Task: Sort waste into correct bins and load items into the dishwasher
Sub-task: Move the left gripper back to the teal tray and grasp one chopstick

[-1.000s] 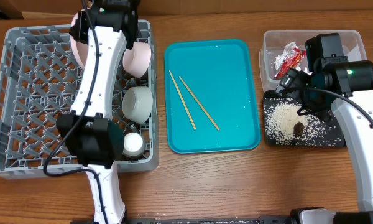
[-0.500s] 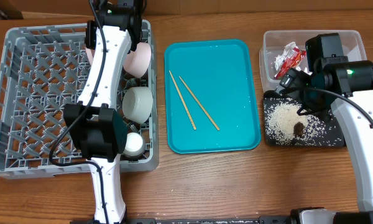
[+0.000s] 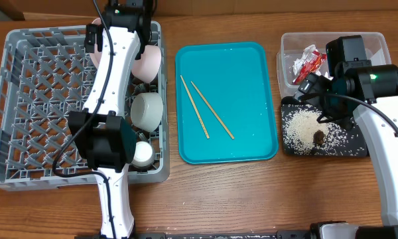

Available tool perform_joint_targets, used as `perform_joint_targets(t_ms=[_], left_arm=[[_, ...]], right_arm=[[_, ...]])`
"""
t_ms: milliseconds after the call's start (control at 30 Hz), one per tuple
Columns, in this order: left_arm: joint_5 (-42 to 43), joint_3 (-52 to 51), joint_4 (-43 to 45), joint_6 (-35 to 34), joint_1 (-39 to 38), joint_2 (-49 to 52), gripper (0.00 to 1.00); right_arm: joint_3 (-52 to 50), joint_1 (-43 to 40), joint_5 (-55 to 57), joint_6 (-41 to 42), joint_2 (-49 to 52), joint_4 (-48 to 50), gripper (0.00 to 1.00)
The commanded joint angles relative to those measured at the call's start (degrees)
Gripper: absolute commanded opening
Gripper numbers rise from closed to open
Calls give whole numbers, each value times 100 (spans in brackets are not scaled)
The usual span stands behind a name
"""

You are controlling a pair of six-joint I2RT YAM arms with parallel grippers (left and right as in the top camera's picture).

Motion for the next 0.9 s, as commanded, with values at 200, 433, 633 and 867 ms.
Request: perform_joint_targets(t_ms=[200,433,633,867], left_arm=[[2800,1366,-817,-107,-479,-1655,100],[6299,1311,-925,-188,-1147,-1886,100],[4730,994,-1423,-1764,-1906,-1357,89],[3121,328,-1427,-4360,-2771,-540,95]], right_arm=[[116,-15,59,-22,-105,15,100],[116,-15,57,-22,-105,15,100],[116,-15,57,-22,-105,15,100],[116,-15,57,-24,-105,15,100]])
